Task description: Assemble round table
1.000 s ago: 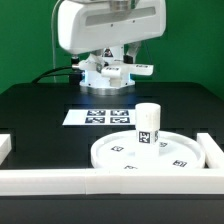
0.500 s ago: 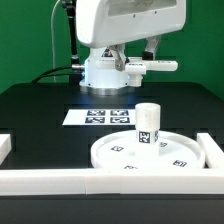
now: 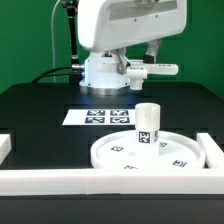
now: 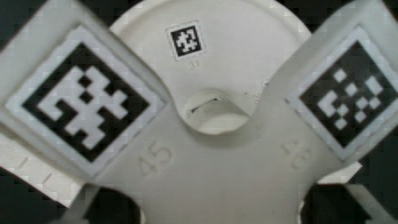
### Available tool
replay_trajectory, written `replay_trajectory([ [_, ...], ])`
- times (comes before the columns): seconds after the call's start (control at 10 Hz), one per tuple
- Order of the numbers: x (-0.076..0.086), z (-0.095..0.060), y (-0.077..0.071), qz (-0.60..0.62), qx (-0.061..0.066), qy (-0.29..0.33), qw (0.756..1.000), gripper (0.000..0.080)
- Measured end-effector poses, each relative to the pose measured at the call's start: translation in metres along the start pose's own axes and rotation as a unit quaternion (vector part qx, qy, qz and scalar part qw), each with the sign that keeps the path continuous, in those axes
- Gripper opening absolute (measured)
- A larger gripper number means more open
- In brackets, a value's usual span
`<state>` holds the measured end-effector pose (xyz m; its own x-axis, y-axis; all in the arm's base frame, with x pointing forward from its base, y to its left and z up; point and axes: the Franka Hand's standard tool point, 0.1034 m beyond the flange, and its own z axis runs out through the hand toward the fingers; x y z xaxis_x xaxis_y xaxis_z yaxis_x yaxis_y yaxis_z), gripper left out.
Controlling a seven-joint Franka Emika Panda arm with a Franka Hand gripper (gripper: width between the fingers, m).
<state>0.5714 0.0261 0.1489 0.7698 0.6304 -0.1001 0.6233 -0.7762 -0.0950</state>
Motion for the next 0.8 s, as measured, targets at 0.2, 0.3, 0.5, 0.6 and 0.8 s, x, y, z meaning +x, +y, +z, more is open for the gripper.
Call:
replay_trajectory([
  [0.2,0.0,0.002,-0.001,0.0,0.0,0.0,1.0,0.0448],
  [0.3,0.0,0.007,-0.001,0.0,0.001,-0.002,1.0,0.0448],
  [0.5,0.002,0.011,-0.004,-0.001,0.003,-0.005,1.0,0.0448],
  [0.6,0.003,0.012,-0.005,-0.002,0.004,-0.005,1.0,0.0448],
  [0.8,0.001,0.016,-0.006,-0.002,0.006,-0.008,1.0,0.0448],
])
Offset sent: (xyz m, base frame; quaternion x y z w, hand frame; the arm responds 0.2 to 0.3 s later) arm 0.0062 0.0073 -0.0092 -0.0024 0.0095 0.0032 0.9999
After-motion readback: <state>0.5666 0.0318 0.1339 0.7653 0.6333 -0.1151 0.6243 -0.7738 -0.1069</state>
